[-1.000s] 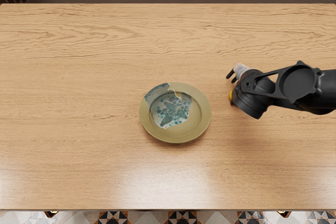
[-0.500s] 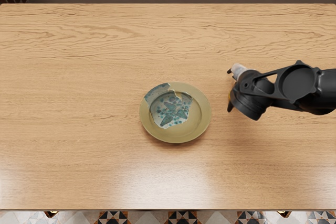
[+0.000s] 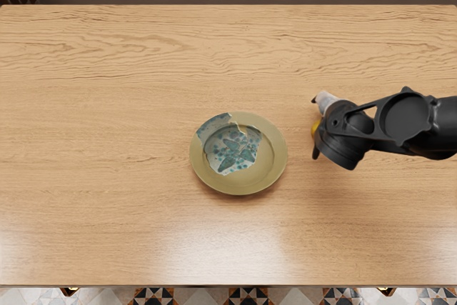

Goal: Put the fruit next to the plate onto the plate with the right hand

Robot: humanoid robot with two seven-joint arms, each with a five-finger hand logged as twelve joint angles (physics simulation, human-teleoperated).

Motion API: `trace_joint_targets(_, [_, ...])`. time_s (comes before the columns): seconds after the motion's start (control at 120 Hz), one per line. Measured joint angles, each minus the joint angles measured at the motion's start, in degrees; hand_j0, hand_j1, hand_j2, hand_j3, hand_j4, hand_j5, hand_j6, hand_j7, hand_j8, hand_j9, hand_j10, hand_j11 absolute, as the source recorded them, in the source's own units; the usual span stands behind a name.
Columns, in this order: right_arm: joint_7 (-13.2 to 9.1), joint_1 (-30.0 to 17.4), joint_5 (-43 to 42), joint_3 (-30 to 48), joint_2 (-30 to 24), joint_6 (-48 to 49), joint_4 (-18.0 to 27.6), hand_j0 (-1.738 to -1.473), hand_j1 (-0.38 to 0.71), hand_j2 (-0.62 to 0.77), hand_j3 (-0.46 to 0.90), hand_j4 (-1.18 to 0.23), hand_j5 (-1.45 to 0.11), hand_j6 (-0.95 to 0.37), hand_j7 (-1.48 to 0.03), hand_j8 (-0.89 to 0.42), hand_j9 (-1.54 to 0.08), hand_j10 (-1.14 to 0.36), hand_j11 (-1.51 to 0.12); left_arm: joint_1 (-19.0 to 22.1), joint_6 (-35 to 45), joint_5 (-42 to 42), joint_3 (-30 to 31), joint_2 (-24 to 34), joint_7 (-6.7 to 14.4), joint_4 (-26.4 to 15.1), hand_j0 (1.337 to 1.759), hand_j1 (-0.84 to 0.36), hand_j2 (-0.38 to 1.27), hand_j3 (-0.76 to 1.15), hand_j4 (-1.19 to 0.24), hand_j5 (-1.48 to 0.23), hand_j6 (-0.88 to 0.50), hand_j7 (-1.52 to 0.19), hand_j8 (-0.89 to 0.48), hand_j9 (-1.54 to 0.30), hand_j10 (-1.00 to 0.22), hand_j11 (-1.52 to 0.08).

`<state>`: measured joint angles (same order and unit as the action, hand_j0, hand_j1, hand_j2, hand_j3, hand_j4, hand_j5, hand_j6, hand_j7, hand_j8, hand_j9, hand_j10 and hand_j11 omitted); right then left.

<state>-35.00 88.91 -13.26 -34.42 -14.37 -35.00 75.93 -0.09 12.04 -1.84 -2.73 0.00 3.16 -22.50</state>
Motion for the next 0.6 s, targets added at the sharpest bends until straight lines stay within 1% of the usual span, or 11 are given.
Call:
trace_joint_targets(0.333, [0.0,-0.1,-1.0,-0.6,0.0,0.0,-0.2,-1.658,-0.15,-0.03,0.0,-0.17,-0.21,-0.17,-0.21,-0.17,-0.21,-0.17,-0.21,0.0,0.0,0.0,0.0,0.0,0.0,0.0,1.658,0.34,0.0,0.0,-0.01,-0.01,-0.01,-0.01,-0.01,-0.01,-0.01,-0.01])
trace_joint_targets(0.6, [0.0,-0.4,-1.6,-0.8,0.0,0.0,-0.4,-1.658,-0.03,-0.05,0.0,-0.26,-0.34,-0.26,-0.34,-0.26,-0.34,-0.26,-0.34,0.0,0.0,0.0,0.0,0.0,0.0,0.0,1.658,0.34,0.0,0.0,-0.01,-0.01,-0.01,-0.01,-0.01,-0.01,-0.01,-0.01])
